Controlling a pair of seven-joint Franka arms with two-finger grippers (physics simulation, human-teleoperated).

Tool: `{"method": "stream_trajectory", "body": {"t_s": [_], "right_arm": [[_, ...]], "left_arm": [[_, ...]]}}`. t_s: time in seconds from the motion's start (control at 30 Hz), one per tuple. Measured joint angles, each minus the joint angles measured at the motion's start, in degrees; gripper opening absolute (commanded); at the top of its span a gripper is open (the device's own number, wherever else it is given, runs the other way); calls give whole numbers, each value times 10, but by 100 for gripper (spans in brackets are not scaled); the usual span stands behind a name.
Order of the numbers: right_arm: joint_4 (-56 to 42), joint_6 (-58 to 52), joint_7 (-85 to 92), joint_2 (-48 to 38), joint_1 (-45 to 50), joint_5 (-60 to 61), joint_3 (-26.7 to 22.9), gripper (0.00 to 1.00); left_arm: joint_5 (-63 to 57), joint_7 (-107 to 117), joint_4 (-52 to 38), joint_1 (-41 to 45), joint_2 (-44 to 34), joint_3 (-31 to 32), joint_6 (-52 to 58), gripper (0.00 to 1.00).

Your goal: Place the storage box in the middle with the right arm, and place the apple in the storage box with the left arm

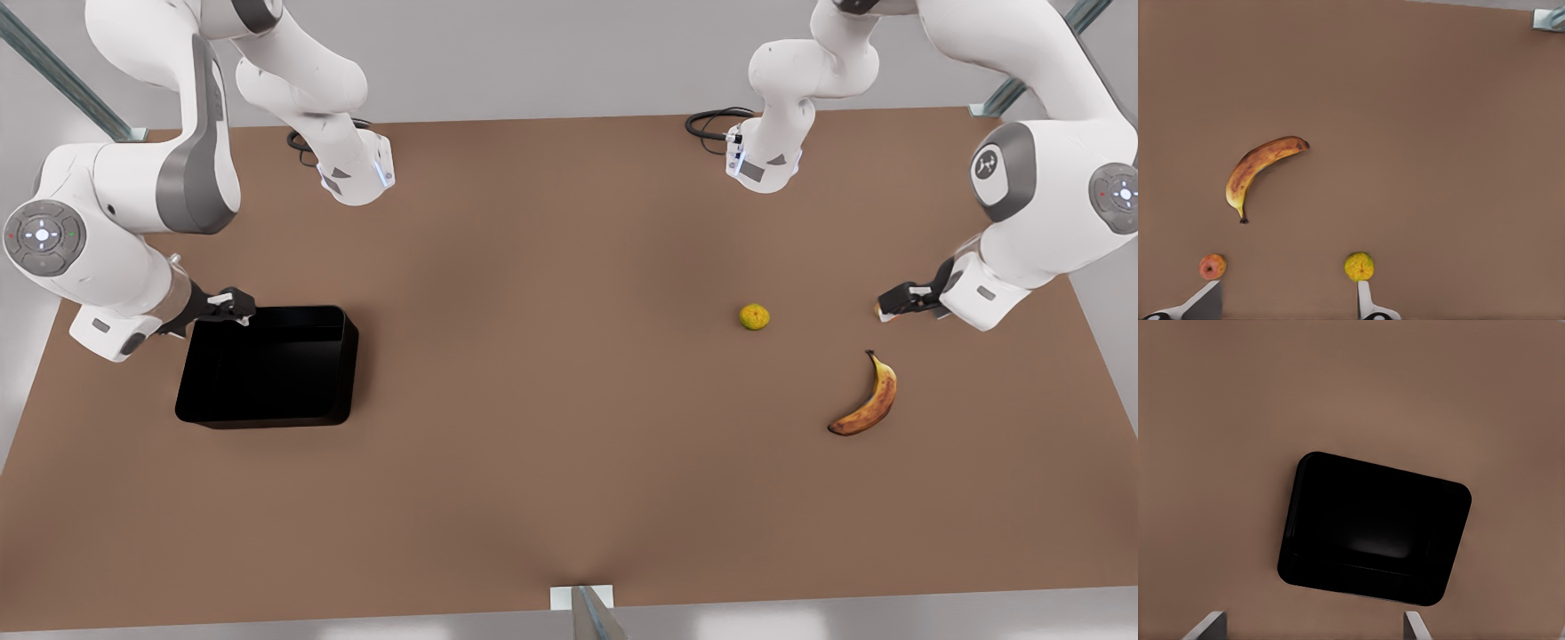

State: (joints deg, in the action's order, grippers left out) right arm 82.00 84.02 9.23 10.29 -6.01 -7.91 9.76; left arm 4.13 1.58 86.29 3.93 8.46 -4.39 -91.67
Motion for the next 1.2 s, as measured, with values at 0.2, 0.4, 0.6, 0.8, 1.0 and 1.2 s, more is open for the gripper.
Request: {"method": "stream_trajectory", "body": {"t_s": [0.2,0.4,0.6,0.8,1.0,1.2], "right_arm": [[4,44,64,79,-74,-34,-21,100],[187,249,152,56,-108,-42,-104,100],[297,387,149,60,-108,-35,-133,100],[310,401,148,103,-108,-4,-147,100],[308,426,152,141,-109,-4,-178,100],[305,438,152,178,-106,-4,-178,85]], "left_arm": [[3,37,25,-9,-6,-75,17,100],[151,288,170,8,14,-238,11,100],[477,264,305,-67,132,-286,-19,100],[604,122,307,-142,228,-279,106,100],[613,60,285,-195,296,-258,104,100],[603,25,267,-219,338,-255,105,100]]}}
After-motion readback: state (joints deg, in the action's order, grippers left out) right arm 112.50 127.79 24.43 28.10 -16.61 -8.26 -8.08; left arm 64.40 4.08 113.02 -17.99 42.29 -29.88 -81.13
